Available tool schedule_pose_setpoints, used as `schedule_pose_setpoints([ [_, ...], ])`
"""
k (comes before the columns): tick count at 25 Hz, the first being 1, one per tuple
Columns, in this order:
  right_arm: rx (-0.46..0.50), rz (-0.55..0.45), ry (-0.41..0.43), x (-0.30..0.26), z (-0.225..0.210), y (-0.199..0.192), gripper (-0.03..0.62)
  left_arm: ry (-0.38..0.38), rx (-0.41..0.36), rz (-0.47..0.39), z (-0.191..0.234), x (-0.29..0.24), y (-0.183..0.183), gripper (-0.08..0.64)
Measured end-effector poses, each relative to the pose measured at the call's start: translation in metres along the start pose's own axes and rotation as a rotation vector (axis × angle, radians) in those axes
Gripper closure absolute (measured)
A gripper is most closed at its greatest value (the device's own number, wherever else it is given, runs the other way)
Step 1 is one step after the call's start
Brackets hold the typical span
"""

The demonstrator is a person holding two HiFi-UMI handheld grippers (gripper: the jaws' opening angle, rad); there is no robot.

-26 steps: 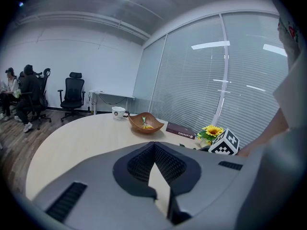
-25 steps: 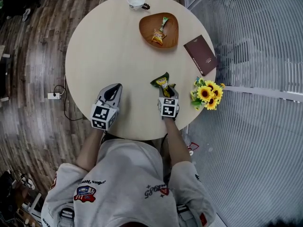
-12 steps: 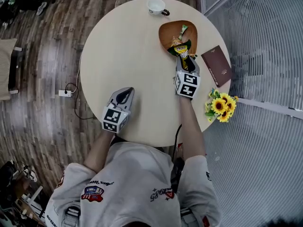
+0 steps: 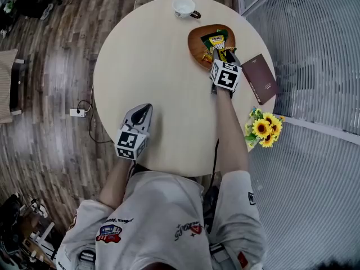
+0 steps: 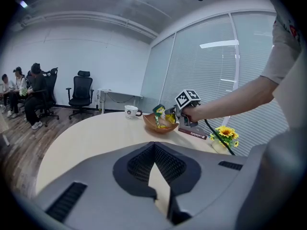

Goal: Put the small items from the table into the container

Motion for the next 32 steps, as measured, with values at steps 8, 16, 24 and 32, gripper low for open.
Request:
schedule_pose_setpoints([
  [8, -0.019, -0.084, 0.060, 0.040, 0.012, 0.004, 0.414, -0.017, -0.004, -0.026, -0.008, -0.001, 0.002, 0.555],
  [16, -0.042, -0.173, 0.189, 0.171, 0.068, -0.057, 0.591, -0.061, -0.038, -0.065, -0.034, 0.003, 0.009, 0.555],
  [24, -0.172, 0.002, 0.292, 0.283, 0.135, -0.184, 0.592, -0.095, -0.081, -0.039, -0.065, 0.023, -0.005, 0.555],
  [32, -0.133, -0.030, 0.319, 0.329, 0.148, -0.192, 0.592, -0.098, -0.114, -0.019, -0.092, 0.044, -0.013, 0.555],
])
Point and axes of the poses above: the fingertips, and each gripper's own axes: x backward along the fingers, z to its left, y out of its top, the point moved 2 cm from there along x, backward along the fingers
